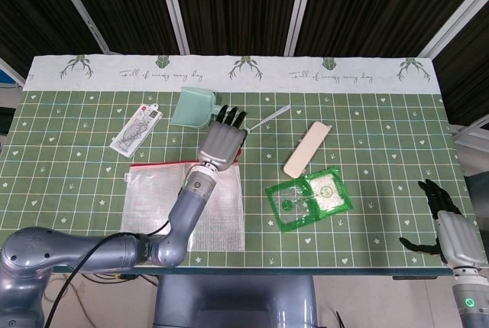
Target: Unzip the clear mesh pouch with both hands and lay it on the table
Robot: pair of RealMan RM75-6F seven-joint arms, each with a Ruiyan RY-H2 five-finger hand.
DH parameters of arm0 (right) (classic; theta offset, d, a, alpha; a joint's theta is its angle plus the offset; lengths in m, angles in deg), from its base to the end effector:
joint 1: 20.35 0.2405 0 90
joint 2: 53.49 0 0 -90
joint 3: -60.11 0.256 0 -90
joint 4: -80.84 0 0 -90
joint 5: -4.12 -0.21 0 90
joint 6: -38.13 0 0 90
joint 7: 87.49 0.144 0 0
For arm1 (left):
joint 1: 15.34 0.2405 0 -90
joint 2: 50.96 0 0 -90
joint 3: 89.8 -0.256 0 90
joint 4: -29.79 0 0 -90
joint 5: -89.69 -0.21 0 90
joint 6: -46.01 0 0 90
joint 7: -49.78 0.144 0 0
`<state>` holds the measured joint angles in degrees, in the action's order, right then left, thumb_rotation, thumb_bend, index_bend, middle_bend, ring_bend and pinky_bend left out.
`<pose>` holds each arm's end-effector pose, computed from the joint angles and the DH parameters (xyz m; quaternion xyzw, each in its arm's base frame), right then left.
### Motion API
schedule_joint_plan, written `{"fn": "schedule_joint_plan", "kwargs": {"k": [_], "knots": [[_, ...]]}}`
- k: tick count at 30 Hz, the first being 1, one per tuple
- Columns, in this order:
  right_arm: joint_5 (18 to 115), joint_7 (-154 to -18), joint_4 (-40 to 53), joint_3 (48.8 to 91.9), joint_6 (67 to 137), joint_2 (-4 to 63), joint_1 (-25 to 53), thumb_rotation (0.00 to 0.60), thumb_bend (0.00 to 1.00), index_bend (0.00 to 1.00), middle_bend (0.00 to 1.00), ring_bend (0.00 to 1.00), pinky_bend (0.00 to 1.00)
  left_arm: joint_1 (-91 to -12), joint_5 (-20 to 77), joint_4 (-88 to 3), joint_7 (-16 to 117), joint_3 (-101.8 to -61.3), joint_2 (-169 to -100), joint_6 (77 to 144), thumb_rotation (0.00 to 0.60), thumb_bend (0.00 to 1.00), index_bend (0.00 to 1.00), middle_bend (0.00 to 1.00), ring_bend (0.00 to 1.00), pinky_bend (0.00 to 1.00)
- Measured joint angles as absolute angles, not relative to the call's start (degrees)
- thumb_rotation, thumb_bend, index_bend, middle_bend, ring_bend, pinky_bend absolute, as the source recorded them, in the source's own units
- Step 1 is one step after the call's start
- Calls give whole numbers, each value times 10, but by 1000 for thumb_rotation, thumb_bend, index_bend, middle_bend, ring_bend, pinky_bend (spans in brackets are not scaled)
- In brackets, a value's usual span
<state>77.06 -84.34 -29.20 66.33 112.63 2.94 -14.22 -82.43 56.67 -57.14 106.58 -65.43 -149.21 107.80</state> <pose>-0.2836 -0.1900 0.1632 0.5177 -0.5352 0.3892 0.5424 0.0283 0.3830 -0.0306 -0.7579 -0.2780 -0.3593 0.4683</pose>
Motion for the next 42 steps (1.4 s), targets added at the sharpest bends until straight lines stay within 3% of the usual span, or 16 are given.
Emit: {"fn": "schedule_joint_plan", "kwargs": {"k": [3, 13, 25, 34, 42], "knots": [[717, -847, -333, 681, 1098, 24, -123, 600, 258, 131, 2, 0, 212, -827, 566, -601, 1062, -650, -1475, 1086, 600, 507, 600, 107, 0, 0], [448, -888, -442, 771, 1030, 24, 3, 600, 284, 202, 27, 0, 214, -840, 581, -653, 1047, -643, -1445, 1111, 600, 507, 601, 108, 0, 0], [141, -932, -470, 858, 1041, 113, 190, 600, 290, 247, 31, 0, 214, -861, 607, -685, 1042, -643, -1428, 1132, 600, 507, 603, 108, 0, 0], [42, -953, -436, 899, 1105, 214, 289, 600, 320, 297, 39, 0, 214, -877, 619, -692, 1034, -641, -1416, 1135, 600, 507, 604, 108, 0, 0], [4, -960, -399, 933, 1129, 253, 325, 600, 369, 341, 47, 0, 214, -886, 621, -697, 1025, -644, -1405, 1135, 600, 507, 604, 107, 0, 0]]}}
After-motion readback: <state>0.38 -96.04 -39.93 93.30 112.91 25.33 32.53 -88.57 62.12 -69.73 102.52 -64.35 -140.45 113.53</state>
